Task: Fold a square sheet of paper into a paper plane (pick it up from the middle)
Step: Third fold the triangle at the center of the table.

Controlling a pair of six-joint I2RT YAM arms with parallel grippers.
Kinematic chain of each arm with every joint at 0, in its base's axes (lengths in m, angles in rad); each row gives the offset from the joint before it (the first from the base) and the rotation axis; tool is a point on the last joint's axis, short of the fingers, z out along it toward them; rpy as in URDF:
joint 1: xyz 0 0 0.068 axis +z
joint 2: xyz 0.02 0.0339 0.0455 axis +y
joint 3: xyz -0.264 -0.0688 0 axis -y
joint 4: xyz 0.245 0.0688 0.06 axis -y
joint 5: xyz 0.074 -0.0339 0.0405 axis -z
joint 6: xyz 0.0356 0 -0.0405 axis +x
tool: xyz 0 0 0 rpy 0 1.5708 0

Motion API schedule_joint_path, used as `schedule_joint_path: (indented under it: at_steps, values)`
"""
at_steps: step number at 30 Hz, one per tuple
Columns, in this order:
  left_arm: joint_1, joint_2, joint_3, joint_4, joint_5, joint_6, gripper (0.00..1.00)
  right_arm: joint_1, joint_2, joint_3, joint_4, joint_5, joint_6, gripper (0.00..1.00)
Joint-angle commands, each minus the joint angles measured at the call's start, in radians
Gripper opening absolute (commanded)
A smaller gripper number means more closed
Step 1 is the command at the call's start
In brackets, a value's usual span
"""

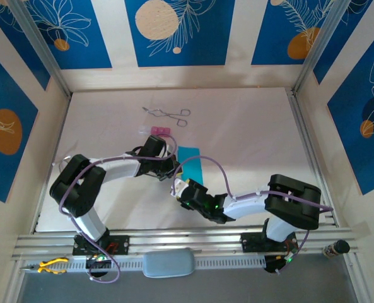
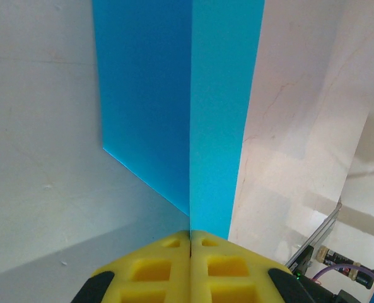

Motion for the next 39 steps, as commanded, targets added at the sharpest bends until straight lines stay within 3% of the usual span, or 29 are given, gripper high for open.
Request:
schedule_joint_path:
  at_steps: [1, 23, 32, 37, 39]
  values:
    - [-0.005, -0.027, -0.003, -0.016, -0.009, 0.008, 0.00, 0.005, -0.004, 0.003, 0.041, 0.038, 0.021, 0.42]
    - [-0.004, -0.019, -0.002, -0.007, -0.012, 0.003, 0.00, -0.022, -0.041, -0.018, 0.024, -0.012, 0.068, 0.11]
    - [-0.004, -0.024, -0.004, -0.008, -0.016, 0.005, 0.00, -0.037, -0.057, -0.021, 0.008, -0.047, 0.094, 0.03]
    - [0.006, -0.050, 0.011, -0.065, -0.050, 0.034, 0.16, -0.064, -0.084, -0.029, 0.004, -0.130, 0.132, 0.02]
    - [0.012, -0.068, 0.022, -0.108, -0.074, 0.056, 0.29, -0.089, -0.100, -0.038, 0.001, -0.201, 0.163, 0.01]
